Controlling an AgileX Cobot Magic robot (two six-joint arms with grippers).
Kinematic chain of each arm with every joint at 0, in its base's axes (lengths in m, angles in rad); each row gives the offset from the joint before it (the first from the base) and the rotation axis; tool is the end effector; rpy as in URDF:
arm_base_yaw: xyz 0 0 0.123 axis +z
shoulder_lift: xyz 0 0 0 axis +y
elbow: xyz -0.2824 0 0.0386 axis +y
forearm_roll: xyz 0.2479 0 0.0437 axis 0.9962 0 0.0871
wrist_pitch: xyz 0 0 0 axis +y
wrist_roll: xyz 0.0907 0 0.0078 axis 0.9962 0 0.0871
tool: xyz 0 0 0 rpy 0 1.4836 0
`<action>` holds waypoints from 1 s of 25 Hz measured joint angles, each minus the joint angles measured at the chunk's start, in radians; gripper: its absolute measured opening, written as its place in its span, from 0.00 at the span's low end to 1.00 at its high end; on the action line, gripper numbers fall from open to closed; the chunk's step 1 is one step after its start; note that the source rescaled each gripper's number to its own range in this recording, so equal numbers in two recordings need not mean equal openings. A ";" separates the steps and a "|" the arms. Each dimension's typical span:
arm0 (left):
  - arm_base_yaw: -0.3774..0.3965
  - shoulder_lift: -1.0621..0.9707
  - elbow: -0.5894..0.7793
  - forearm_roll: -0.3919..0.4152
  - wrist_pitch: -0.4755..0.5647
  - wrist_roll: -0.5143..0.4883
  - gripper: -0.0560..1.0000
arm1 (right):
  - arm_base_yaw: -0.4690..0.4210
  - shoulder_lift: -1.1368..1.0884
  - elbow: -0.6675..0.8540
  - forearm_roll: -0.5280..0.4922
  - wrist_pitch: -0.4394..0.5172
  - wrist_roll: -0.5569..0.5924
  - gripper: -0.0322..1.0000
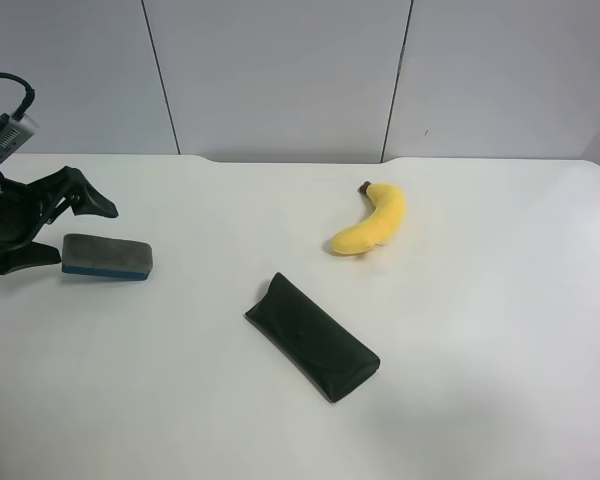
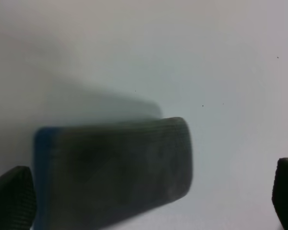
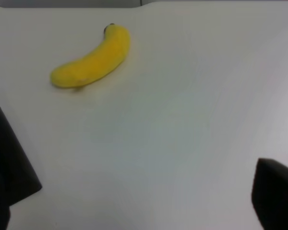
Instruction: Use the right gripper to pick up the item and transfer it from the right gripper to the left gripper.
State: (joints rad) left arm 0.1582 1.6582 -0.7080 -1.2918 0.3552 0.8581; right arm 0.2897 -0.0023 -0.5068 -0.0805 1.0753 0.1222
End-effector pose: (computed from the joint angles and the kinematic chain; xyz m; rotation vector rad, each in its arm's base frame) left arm 0.2928 0.0158 0.1542 -0.5869 2.4687 -0.5344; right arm -0.0046 -0.0081 0.2781 -0.1667 2.0442 0.1603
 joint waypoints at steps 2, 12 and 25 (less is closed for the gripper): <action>0.000 0.000 0.000 0.000 0.001 0.000 0.99 | 0.000 0.000 0.000 0.000 0.000 0.000 1.00; 0.000 -0.097 0.000 -0.001 0.028 0.000 0.99 | 0.000 0.000 0.000 0.000 0.000 0.000 1.00; 0.000 -0.432 0.000 0.103 0.286 -0.066 1.00 | 0.000 0.000 0.000 0.000 0.000 0.000 1.00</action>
State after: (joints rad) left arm 0.1582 1.2259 -0.7080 -1.1889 0.6416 0.7916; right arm 0.2897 -0.0023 -0.5068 -0.0805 1.0753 0.1222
